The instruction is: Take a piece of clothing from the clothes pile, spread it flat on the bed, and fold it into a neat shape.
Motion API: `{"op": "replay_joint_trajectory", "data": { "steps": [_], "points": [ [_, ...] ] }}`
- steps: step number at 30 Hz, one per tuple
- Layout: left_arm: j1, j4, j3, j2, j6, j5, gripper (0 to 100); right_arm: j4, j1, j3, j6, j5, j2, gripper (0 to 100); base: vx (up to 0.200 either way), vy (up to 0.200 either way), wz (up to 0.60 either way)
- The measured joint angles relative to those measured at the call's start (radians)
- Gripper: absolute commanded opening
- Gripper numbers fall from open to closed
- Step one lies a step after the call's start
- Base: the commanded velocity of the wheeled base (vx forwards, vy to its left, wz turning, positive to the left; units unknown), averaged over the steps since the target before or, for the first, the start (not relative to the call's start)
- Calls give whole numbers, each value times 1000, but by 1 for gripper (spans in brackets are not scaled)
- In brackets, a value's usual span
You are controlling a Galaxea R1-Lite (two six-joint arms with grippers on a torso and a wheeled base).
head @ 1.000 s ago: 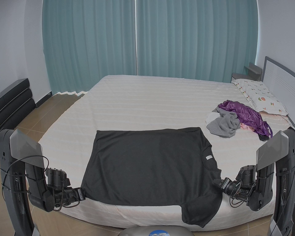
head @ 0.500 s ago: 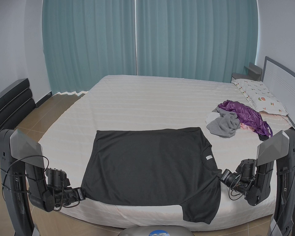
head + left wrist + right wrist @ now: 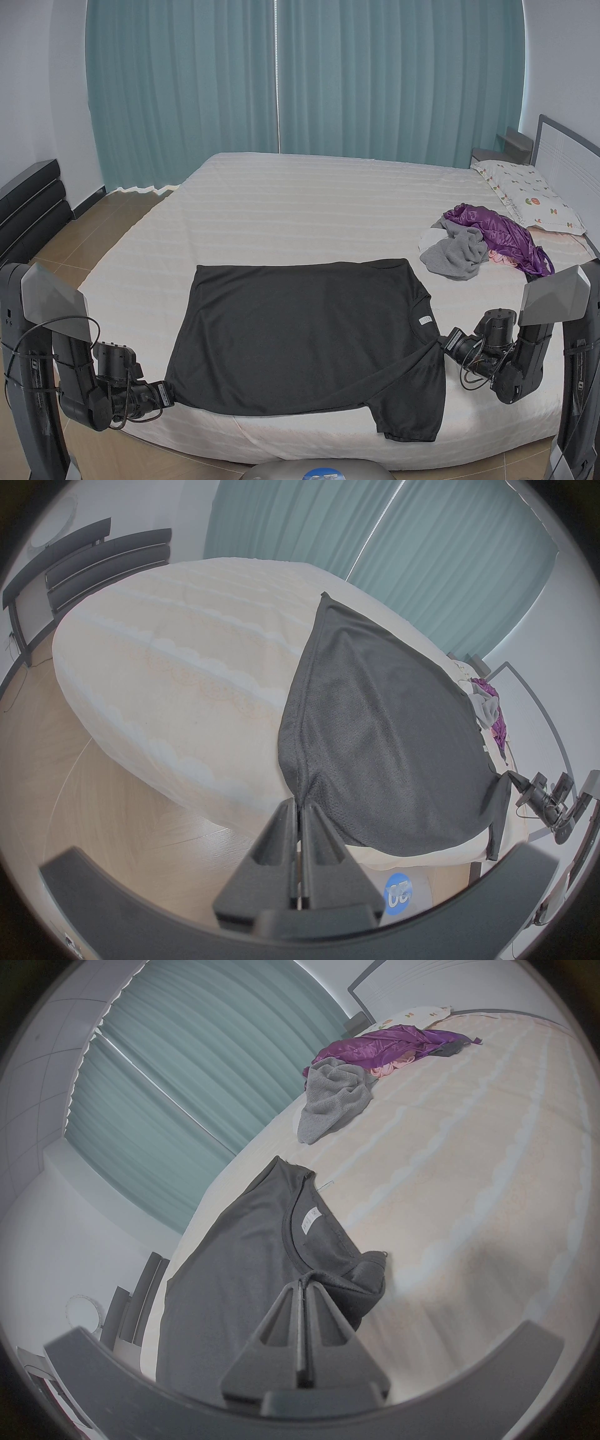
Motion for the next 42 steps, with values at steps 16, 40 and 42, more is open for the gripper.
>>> {"op": "replay_joint_trajectory", "data": {
  "steps": [16, 40, 42],
  "points": [
    [0, 0, 0, 1, 0, 0, 0, -23, -56, 31, -4, 72, 4, 100, 0, 0, 0],
    [1, 0, -1, -4, -2, 1, 0, -110, -1, 348, -128, 278, -4, 100, 0, 0, 0],
    [1, 0, -1, -4, -2, 1, 0, -110, 3, 339, -128, 269, 2, 100, 0, 0, 0]
  ]
}}
